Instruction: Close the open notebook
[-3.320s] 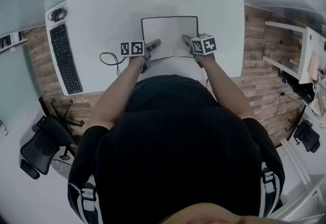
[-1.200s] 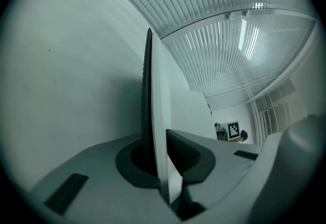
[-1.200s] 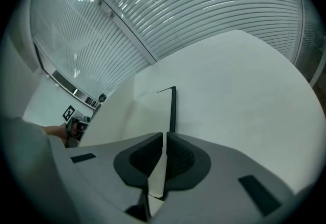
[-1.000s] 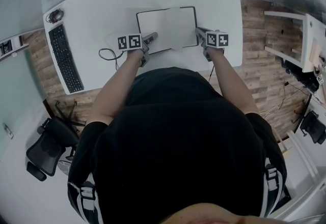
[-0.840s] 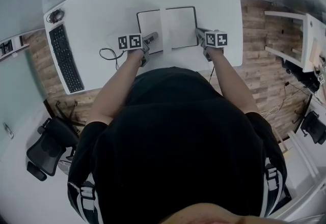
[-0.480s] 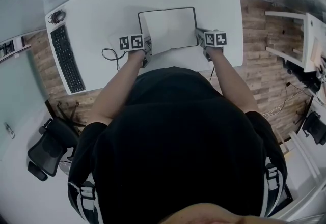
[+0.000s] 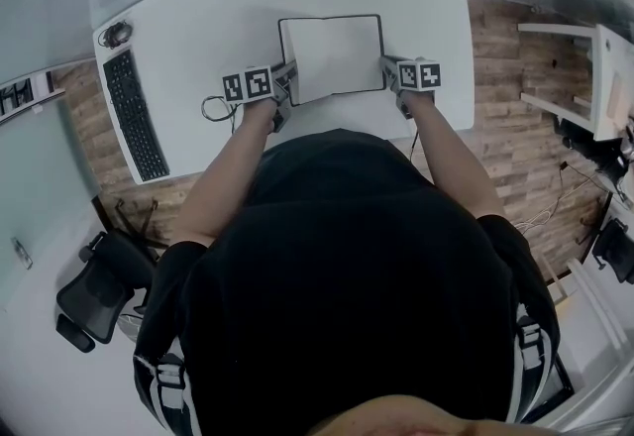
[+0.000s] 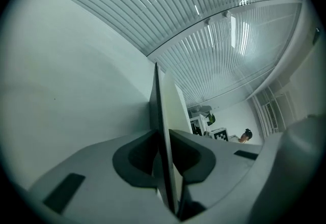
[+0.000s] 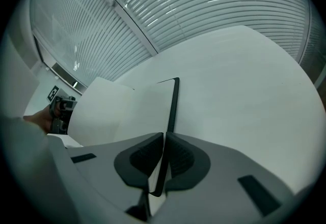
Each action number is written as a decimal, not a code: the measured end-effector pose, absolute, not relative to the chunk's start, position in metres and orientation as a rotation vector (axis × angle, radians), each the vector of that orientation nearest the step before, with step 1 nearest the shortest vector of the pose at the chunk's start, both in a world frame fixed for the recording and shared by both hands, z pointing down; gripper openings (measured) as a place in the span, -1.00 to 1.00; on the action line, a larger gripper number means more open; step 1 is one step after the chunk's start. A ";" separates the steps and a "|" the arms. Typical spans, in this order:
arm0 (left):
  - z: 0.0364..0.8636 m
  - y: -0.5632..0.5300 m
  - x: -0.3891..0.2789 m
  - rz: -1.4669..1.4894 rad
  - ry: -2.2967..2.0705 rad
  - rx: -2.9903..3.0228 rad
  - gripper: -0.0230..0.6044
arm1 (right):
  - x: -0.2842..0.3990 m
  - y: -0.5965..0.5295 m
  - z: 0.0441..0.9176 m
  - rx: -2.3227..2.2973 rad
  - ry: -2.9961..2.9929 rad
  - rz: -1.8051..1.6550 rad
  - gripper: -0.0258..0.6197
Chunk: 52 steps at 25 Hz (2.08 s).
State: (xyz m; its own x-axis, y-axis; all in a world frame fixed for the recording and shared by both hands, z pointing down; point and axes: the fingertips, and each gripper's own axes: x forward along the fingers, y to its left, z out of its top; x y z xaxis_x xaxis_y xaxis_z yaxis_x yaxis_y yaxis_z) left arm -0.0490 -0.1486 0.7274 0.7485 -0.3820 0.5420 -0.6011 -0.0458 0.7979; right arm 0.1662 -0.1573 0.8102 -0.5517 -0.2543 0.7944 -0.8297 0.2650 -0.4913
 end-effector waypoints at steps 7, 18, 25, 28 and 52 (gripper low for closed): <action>0.704 -0.152 -0.034 0.165 -0.776 1.703 -0.68 | 0.168 -0.156 0.811 0.988 -1.965 1.299 -0.77; 0.663 -0.165 0.008 0.160 -0.672 1.835 -0.52 | 0.169 -0.158 0.812 0.994 -1.966 1.299 -0.78; 0.651 -0.169 0.036 0.158 -0.605 1.880 -0.51 | 0.169 -0.155 0.814 1.000 -1.965 1.311 -0.79; 0.647 -0.171 0.054 0.167 -0.560 1.895 -0.51 | 0.169 -0.156 0.812 0.986 -1.969 1.308 -0.79; 0.661 -0.161 0.083 0.196 -0.461 1.908 -0.63 | 0.183 -0.148 0.806 0.986 -1.940 1.244 -0.81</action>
